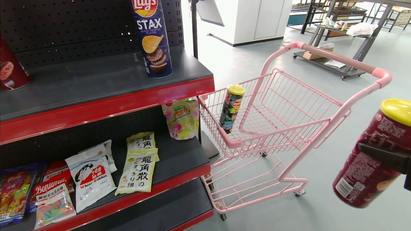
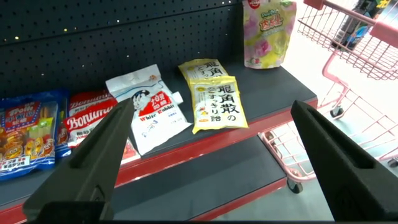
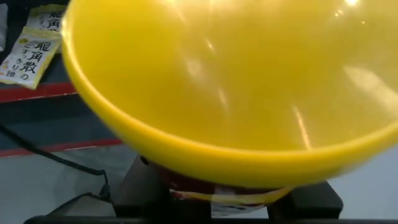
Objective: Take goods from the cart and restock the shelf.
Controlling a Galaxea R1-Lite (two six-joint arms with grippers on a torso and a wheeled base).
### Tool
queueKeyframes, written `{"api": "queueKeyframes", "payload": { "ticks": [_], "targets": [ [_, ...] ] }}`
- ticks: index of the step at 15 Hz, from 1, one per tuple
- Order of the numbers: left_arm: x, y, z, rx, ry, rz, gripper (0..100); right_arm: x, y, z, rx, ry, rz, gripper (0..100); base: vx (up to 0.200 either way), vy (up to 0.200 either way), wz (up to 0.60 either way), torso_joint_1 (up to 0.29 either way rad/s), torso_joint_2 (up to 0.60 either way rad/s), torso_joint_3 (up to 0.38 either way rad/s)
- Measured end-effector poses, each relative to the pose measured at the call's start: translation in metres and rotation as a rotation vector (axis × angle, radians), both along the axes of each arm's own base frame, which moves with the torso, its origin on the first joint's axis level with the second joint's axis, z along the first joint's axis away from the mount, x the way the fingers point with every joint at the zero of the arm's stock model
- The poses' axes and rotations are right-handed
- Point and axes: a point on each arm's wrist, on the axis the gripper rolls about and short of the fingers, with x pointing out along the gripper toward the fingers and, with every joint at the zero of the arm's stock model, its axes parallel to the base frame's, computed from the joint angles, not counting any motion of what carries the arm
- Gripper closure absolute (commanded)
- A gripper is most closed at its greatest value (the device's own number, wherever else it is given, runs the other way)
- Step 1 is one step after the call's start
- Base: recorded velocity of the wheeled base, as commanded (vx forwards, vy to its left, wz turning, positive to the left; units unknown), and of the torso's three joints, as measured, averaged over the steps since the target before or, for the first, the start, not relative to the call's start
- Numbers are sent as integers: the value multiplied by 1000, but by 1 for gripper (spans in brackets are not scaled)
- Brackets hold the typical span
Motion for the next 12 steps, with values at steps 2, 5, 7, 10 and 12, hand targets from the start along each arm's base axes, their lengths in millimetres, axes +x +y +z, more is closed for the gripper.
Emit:
{"api": "queueKeyframes", "payload": {
  "ticks": [2, 5, 7, 10, 12],
  "targets": [
    [0, 0, 0, 0, 1, 0, 0, -9, -4, -1, 2, -17, -4, 100, 0, 0, 0, 28, -96, -67],
    [0, 0, 0, 0, 0, 0, 0, -14, -5, 0, 5, -40, 26, 100, 0, 0, 0, 129, -409, -268],
    [0, 0, 0, 0, 0, 0, 0, -15, -5, 0, 3, -44, 42, 100, 0, 0, 0, 176, -503, -320],
    [0, 0, 0, 0, -1, 1, 0, -15, -5, 1, 1, -45, 46, 100, 0, 0, 0, 193, -533, -341],
    [0, 0, 0, 0, -1, 0, 0, -14, -5, 0, -2, -41, 47, 100, 0, 0, 0, 208, -564, -349]
  ]
}}
